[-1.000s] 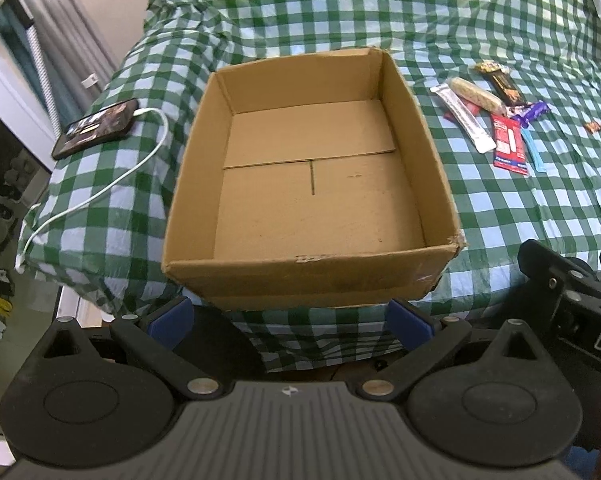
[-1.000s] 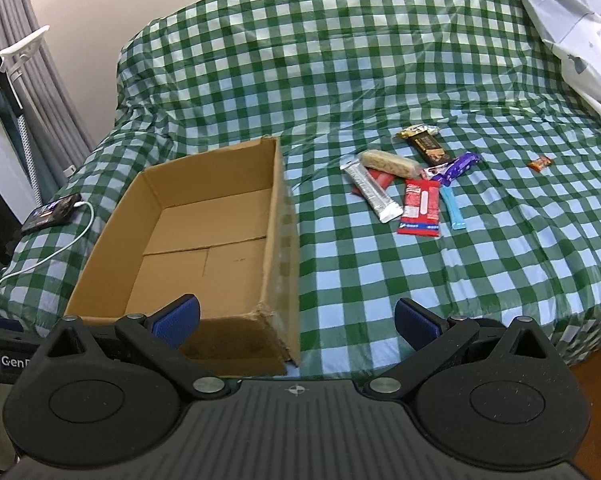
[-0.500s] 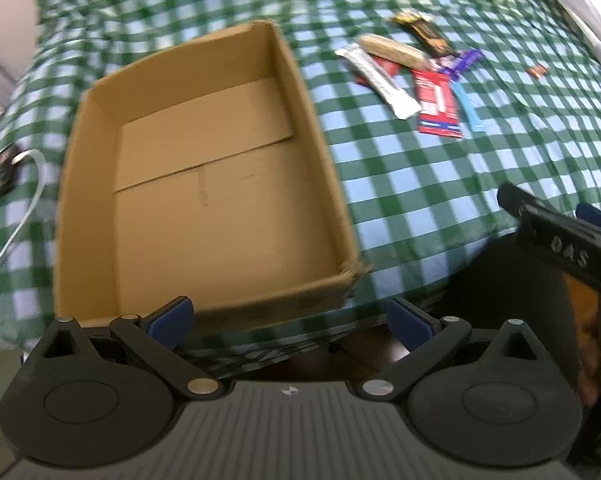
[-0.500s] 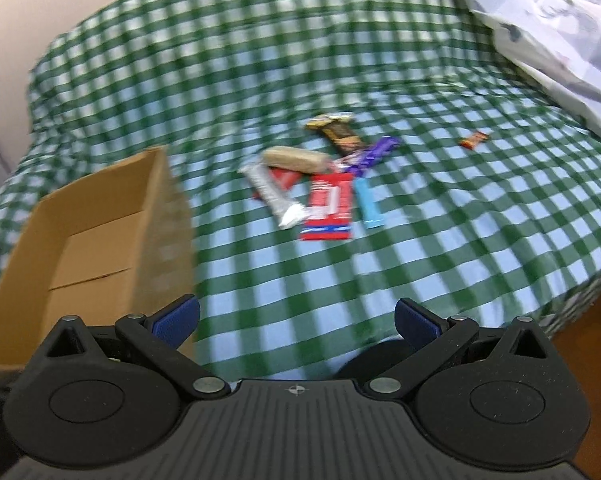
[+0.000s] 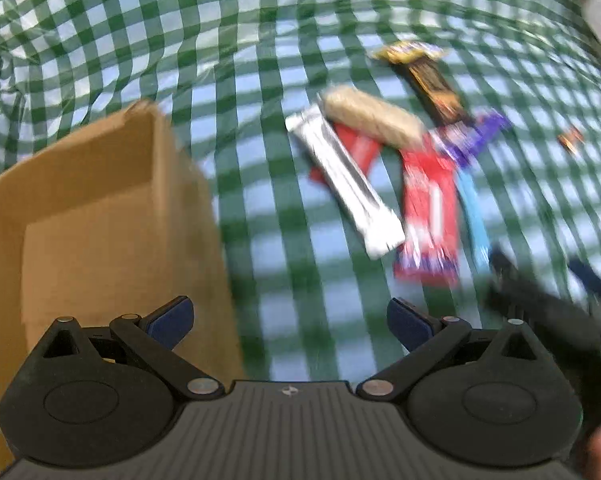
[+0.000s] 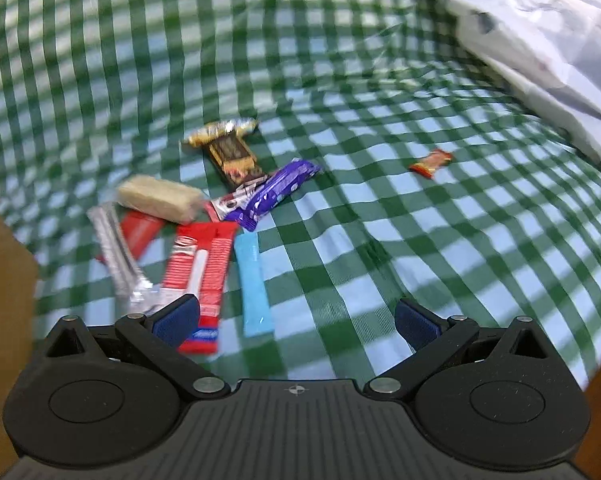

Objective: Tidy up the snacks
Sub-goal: 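Grasp the silver bar with the left gripper while the right grasps the blue stick, then carry the silver bar and blue stick over the box with both grippers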

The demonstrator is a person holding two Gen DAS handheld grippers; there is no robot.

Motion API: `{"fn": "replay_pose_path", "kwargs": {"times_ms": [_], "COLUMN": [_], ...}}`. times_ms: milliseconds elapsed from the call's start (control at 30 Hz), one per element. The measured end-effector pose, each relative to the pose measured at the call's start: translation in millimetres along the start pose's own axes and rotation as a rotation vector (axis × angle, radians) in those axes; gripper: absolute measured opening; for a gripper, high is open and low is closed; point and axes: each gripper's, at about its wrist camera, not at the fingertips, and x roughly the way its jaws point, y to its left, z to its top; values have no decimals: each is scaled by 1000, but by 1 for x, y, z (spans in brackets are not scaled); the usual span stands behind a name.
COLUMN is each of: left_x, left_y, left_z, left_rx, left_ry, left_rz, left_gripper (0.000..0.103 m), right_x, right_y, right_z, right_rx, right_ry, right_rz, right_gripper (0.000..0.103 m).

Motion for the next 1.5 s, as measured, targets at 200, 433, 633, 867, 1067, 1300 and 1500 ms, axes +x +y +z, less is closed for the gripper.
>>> {"fn": "replay_pose_path", "kwargs": {"times_ms": [200,433,633,867,1067,1300,1500], "left_x": [89,143,124,57,-25,-104,-135], "left_y": [-22,-11,-4,5,18,61,127], "left_z": [61,70,73,45,-6,-92,-170], "left_rx": [-95,-175,-190,-150,-127,-115,-190], "left_ry": [22,63,55,0,-52,-105,-84], "left_rz": [-22,-82,-98,-188,-276,-198,-110], "left_gripper": [103,103,26,23,23,23,23], "right_x": [73,77,60,25,-52,-148,-216], "right_y": [9,10,25,11,4,32,76], "right_z": [11,1,-1,12,13,-28,-74], "right_rx": [-64,-77,-159,-72,-44,-92,-153], "right_ry": [69,-20,-61,-80,-170,-180,-119], "right_rz": [-35,-29,46,40,65,198,337], "right_gripper": [102,103,18,15,15,15,15]}}
